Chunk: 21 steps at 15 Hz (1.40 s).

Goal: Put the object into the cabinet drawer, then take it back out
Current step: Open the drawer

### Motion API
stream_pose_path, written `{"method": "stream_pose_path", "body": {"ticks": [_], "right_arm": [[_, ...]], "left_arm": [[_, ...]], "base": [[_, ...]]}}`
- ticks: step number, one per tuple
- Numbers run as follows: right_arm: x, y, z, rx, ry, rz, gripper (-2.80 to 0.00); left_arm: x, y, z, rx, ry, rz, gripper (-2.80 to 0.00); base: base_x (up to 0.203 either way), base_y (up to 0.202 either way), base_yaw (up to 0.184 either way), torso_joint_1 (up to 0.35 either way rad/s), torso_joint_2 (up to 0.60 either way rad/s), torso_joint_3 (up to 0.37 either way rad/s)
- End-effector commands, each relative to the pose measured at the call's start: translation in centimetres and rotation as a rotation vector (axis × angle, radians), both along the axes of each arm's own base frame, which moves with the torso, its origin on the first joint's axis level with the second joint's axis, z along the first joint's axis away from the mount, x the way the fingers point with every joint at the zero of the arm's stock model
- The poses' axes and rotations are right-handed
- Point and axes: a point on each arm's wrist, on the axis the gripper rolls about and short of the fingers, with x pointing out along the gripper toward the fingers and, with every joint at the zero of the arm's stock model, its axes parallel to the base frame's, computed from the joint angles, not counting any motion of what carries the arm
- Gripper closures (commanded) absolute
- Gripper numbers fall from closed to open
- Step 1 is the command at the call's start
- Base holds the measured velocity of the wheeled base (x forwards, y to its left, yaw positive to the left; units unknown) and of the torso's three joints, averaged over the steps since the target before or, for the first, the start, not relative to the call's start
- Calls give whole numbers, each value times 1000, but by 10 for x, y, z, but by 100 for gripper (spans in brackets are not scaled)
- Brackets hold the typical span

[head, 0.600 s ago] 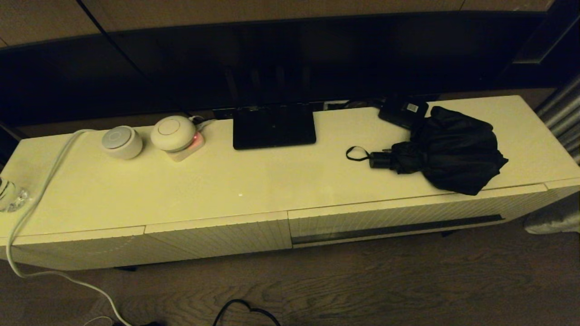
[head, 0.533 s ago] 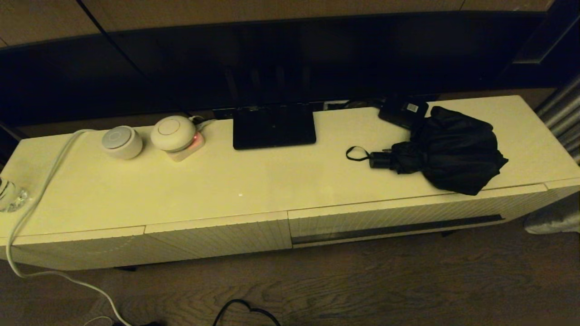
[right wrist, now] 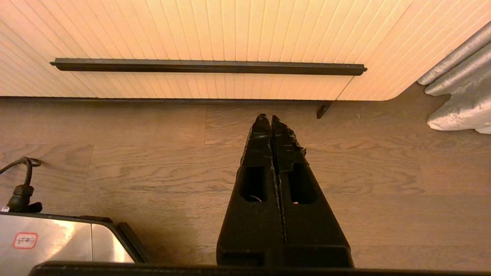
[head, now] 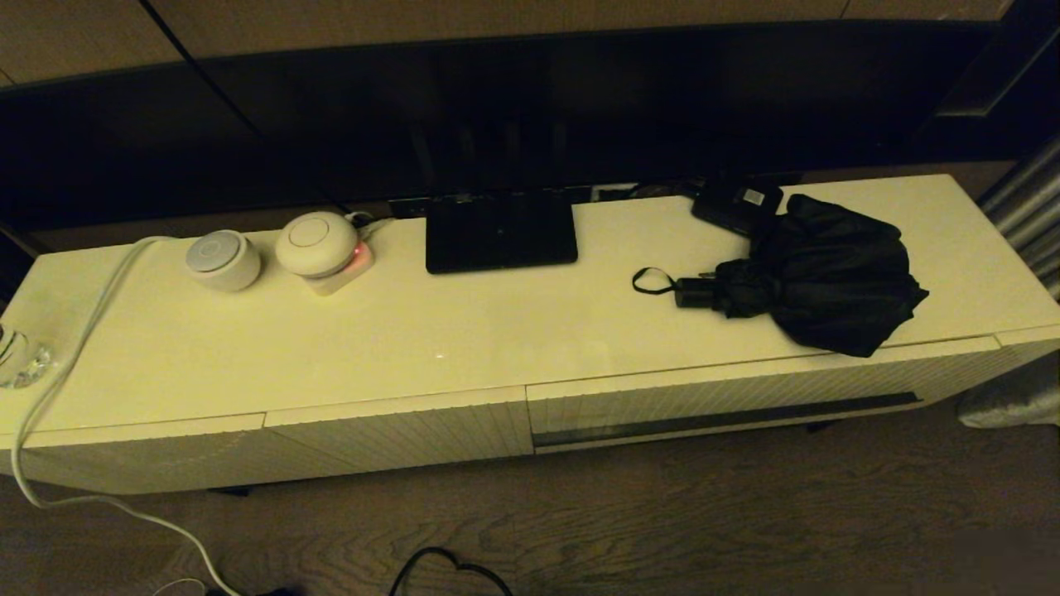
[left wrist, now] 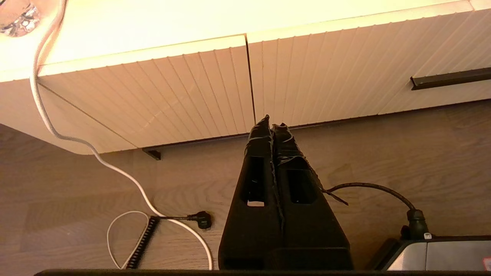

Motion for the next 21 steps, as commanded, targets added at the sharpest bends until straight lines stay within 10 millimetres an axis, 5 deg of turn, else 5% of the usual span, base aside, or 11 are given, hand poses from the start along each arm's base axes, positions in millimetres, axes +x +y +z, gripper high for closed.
{"method": "stream_pose_path", "body": {"ticks": [1, 5, 8, 10, 15, 18, 21], "right_arm": [[-5, 0, 16, -4, -48, -11, 0], [-35, -1, 96, 8, -156, -17, 0], [-15, 1, 153, -4, -66, 33, 0], [16, 2, 177, -78, 59, 92, 0], [117, 6, 176, -283, 429, 286, 0], [173, 14, 159, -306, 605, 396, 0], [209, 32, 129, -470, 725, 533, 0]], "left_arm": [[0, 0, -1, 0, 3, 0, 0], [0, 0, -1, -1, 3, 0, 0], [0, 0, -1, -1, 3, 0, 0], [0, 0, -1, 0, 3, 0, 0], [0, 0, -1, 0, 3, 0, 0], [0, 0, -1, -1, 3, 0, 0], [0, 0, -1, 0, 3, 0, 0]], "base": [[0, 0, 0, 0, 0, 0], [0, 0, 0, 0, 0, 0], [0, 0, 0, 0, 0, 0], [0, 0, 0, 0, 0, 0], [0, 0, 0, 0, 0, 0], [0, 0, 0, 0, 0, 0], [0, 0, 0, 0, 0, 0]]}}
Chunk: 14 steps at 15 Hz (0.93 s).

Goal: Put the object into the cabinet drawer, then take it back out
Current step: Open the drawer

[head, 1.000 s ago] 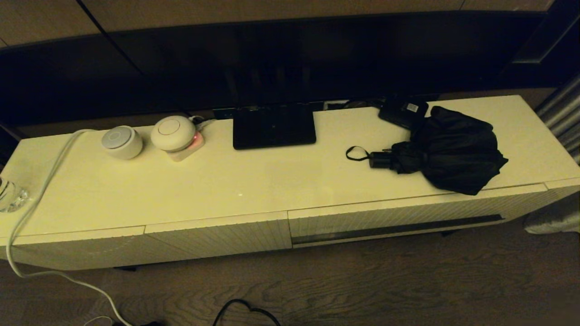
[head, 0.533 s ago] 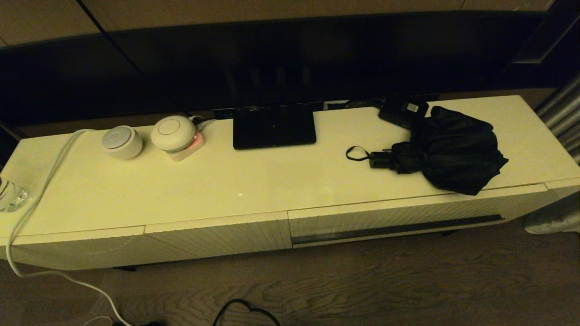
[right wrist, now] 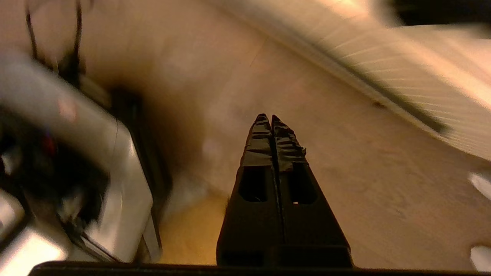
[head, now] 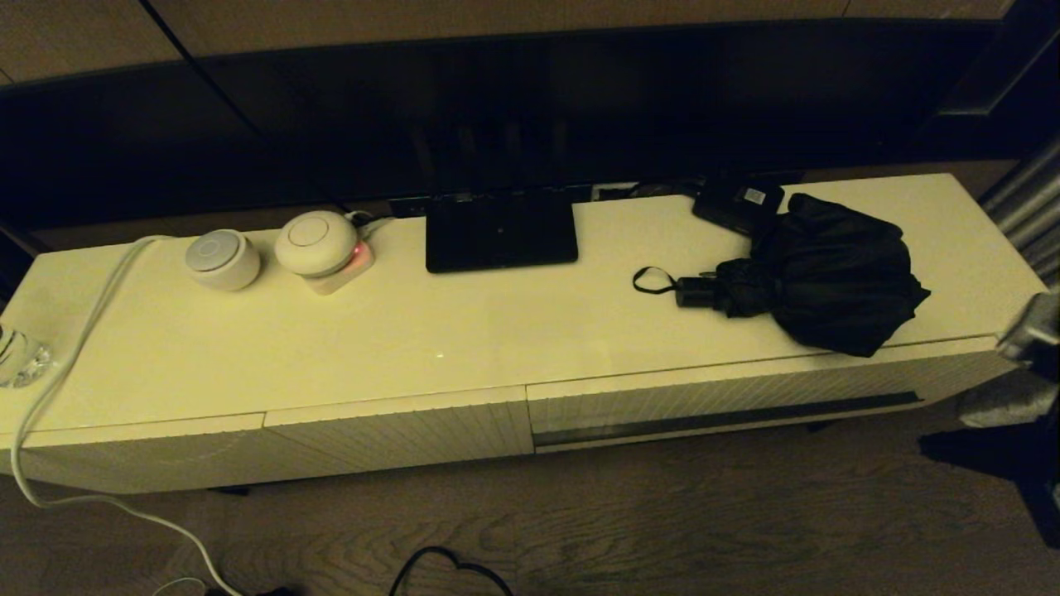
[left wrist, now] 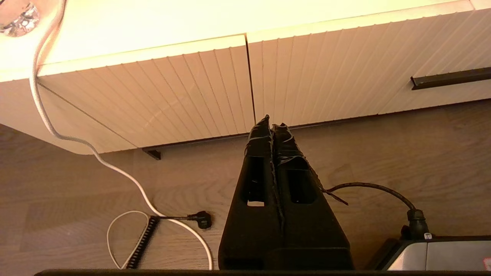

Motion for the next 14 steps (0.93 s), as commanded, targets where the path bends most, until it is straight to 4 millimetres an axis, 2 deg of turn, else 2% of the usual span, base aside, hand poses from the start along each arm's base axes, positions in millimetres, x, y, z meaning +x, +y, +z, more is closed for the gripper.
{"method": "stream_pose_path", "body": {"ticks": [1, 4, 7, 11, 14], "right_arm": [[37, 19, -32, -138, 124, 154, 0], [46, 44, -42, -184, 136, 264, 0], [58, 66, -61, -308, 129, 249, 0], [60, 82, -90, -401, 81, 256, 0], [59, 85, -117, -452, 17, 250, 0]], "left_arm": [[0, 0, -1, -1, 3, 0, 0], [0, 0, -1, 0, 3, 0, 0], [0, 0, -1, 0, 3, 0, 0], [0, 0, -1, 0, 3, 0, 0], [0, 0, -1, -1, 3, 0, 0]], "base": [[0, 0, 0, 0, 0, 0], [0, 0, 0, 0, 0, 0], [0, 0, 0, 0, 0, 0], [0, 0, 0, 0, 0, 0], [0, 0, 0, 0, 0, 0]]}}
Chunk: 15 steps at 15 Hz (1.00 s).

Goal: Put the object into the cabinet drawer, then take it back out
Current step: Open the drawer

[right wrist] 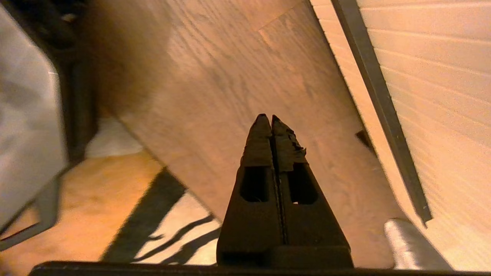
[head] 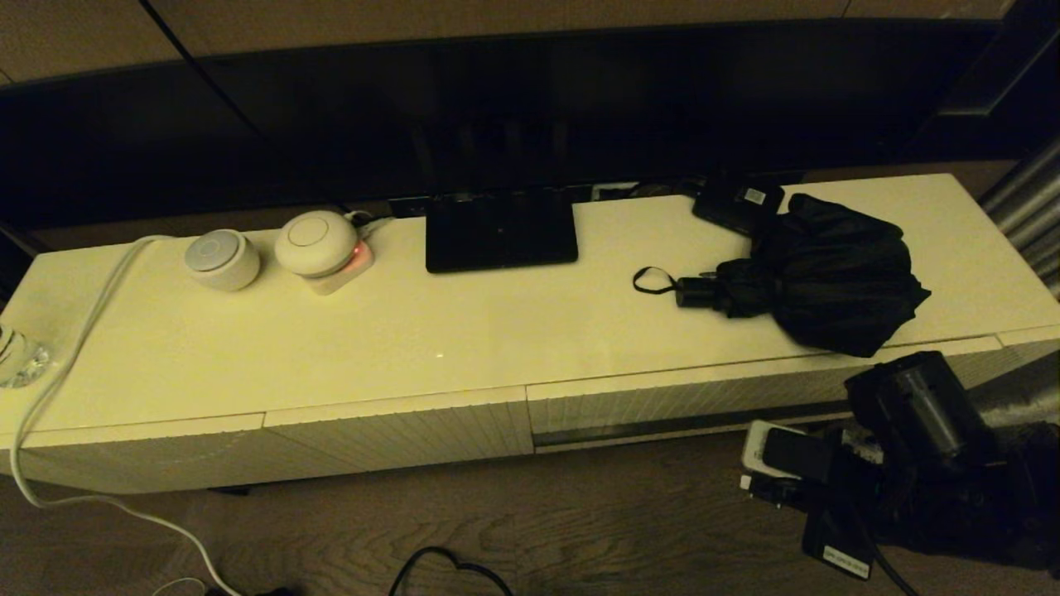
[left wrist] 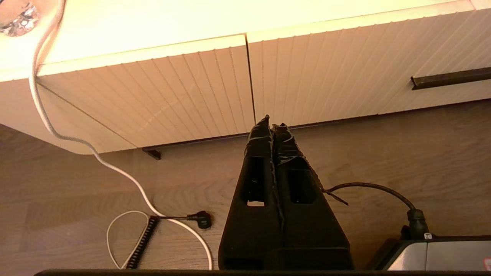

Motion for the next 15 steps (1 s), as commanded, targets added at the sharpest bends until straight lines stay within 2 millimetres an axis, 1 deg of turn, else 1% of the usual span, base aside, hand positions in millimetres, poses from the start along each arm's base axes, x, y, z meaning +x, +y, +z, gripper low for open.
{"method": "stream_pose_path", "body": {"ticks": [1, 5, 7, 9, 11, 13, 15], "right_arm": [[0, 4, -26, -30, -6, 24, 0], [-8, 9, -55, -29, -71, 55, 0], [-8, 7, -60, -71, -100, 91, 0], [-7, 7, -67, -125, -88, 132, 0], [-4, 2, -73, -186, -75, 165, 0], [2, -2, -73, -228, -84, 210, 0], [10, -6, -81, -271, -76, 272, 0]], "left_arm": [[0, 0, -1, 0, 3, 0, 0], [0, 0, -1, 0, 3, 0, 0], [0, 0, -1, 0, 3, 0, 0], [0, 0, -1, 0, 3, 0, 0], [0, 0, -1, 0, 3, 0, 0], [0, 0, -1, 0, 3, 0, 0], [0, 0, -1, -1, 3, 0, 0]], "base": [[0, 0, 0, 0, 0, 0], [0, 0, 0, 0, 0, 0], [0, 0, 0, 0, 0, 0], [0, 0, 0, 0, 0, 0], [0, 0, 0, 0, 0, 0], [0, 0, 0, 0, 0, 0], [0, 0, 0, 0, 0, 0]]}}
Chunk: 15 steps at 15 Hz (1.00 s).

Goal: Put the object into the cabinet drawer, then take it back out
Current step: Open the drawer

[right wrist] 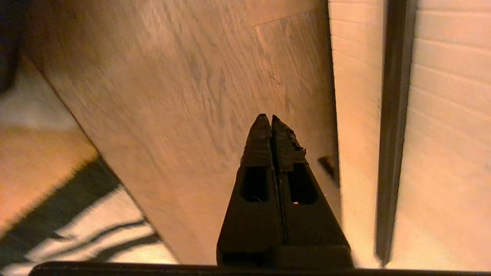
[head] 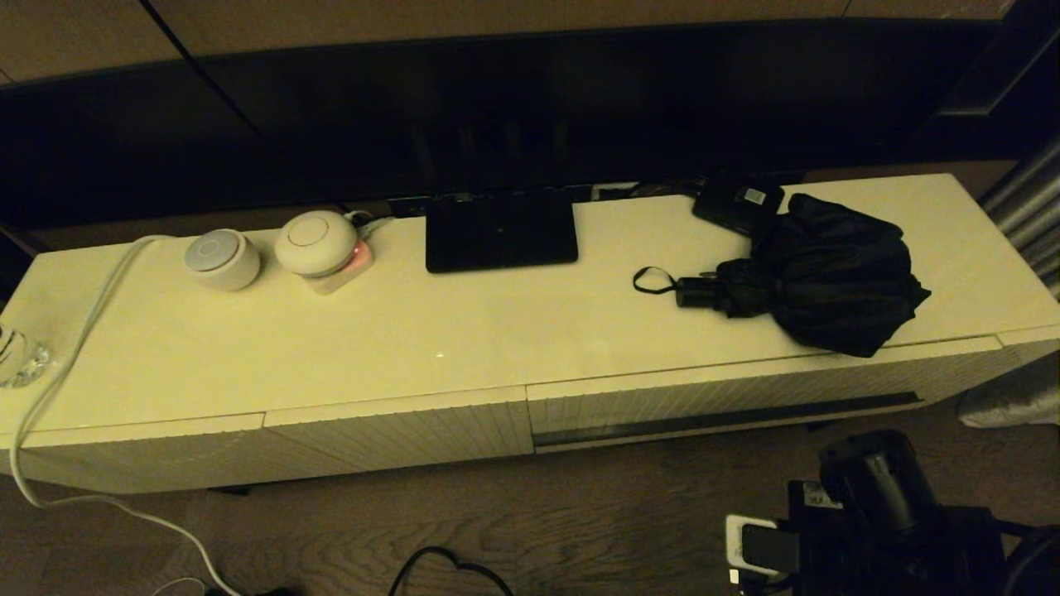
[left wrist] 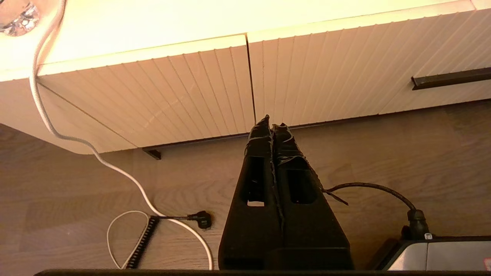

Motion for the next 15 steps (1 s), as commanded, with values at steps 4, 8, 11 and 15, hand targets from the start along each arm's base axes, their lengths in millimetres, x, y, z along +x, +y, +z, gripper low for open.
{"method": "stream_pose_path", "body": {"ticks": [4, 8, 11, 15], "right_arm": [[23, -5, -12, -40, -146, 86, -280], [22, -14, -13, -59, -77, 145, -280], [24, -19, -13, -73, -60, 160, -280], [36, -22, -9, -113, -56, 230, -280]], "left_arm": [[0, 0, -1, 0, 3, 0, 0], [0, 0, -1, 0, 3, 0, 0], [0, 0, -1, 0, 3, 0, 0], [0, 0, -1, -1, 3, 0, 0]], "base": [[0, 0, 0, 0, 0, 0], [0, 0, 0, 0, 0, 0], [0, 0, 0, 0, 0, 0], [0, 0, 0, 0, 0, 0]]}}
